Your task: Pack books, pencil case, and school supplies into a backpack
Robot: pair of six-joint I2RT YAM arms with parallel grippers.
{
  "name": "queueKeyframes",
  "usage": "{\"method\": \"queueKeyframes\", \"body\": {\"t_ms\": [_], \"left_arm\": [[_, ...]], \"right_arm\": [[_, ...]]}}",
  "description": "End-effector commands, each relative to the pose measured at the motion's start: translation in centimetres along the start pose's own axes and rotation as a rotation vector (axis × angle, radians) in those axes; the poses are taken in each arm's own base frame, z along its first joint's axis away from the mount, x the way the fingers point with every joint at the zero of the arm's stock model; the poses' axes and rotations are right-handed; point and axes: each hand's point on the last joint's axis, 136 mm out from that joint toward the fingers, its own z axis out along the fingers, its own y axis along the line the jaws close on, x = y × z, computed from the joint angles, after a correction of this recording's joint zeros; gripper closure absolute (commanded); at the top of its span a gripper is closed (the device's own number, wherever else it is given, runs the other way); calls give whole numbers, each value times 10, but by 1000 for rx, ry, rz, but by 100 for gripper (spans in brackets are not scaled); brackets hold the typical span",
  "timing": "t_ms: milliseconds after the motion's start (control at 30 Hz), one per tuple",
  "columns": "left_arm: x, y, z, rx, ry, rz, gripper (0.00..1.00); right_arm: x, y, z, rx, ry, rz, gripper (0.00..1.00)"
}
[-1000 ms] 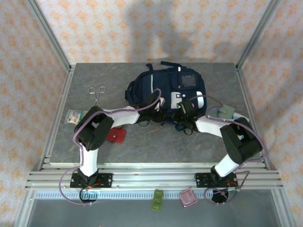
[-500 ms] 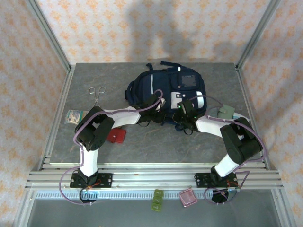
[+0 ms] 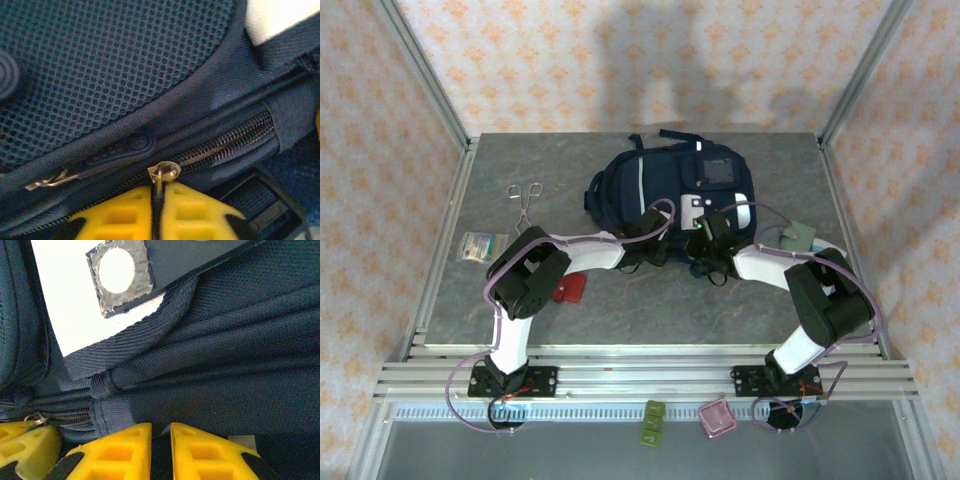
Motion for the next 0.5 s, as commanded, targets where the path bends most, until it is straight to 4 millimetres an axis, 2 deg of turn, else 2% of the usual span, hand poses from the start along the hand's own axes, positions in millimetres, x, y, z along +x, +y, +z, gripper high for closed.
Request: {"method": "queueKeyframes", "body": {"t_ms": [0,133,233,333,467], "left_arm": [[30,23,13,-98,86,19,100],[12,9,-5,-26,59,17,100],[-8,-5,-25,46,25,18,100],[-35,-21,-54,122,-25,27,100],[-53,-33,-74,180,-51,30,100]], "right_arm": [[6,-17,3,53,11,17,83],[3,-10,-5,26,3,13,83],[-2,5,-16,-46,5,14,80],[-12,20,-33,-118,-15,36,68],[-24,25,-53,-172,-44,102,54]]}}
